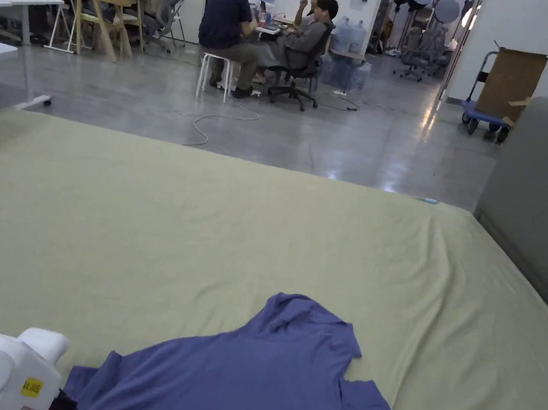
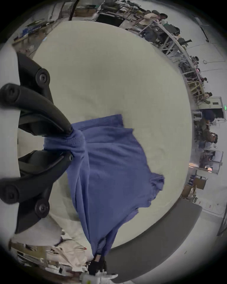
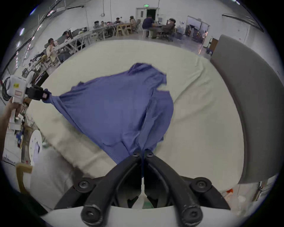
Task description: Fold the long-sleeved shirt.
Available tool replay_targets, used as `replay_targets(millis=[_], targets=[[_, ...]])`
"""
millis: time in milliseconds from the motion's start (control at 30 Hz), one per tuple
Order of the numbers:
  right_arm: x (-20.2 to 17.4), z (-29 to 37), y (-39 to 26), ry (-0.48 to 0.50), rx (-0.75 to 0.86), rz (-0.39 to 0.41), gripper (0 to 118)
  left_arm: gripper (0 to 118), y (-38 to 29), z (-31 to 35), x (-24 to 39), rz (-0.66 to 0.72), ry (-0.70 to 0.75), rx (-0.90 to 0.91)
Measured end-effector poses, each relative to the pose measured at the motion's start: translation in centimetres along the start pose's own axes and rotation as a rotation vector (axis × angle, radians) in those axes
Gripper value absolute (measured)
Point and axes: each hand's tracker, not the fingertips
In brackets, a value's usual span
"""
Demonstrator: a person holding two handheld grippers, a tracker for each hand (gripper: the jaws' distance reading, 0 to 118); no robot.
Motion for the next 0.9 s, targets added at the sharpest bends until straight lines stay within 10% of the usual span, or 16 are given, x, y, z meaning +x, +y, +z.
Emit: replay_targets(millis=[567, 633, 700, 733, 900], targets=[[-1.3, -10.7, -6.8, 0.021, -0.338, -0.023, 0, 12, -9.8, -6.8, 1.8, 0.053, 0.051, -0.141], [-1.3, -10.0, -6.1, 0.01, -0.352, -0.034, 17, 20, -9.4, -5.7, 1.9, 0.05, 0.042, -0.14], [-0.5, -7.6, -5.3, 0.005, -0.301, -0.063, 97, 101, -9.0, -2.9, 1.6, 0.103, -0.002, -0.057], [-0.3, -5.9, -4.9, -0.009, -0.241, -0.069, 113, 118, -8.8, -1.5, 1.2, 0.156, -0.051, -0.02], [-0.5, 1.8, -2.5, 0.096, 0.011, -0.167, 112, 109, -8.6, 3.7, 0.6, 0.23, -0.128, 0.133]])
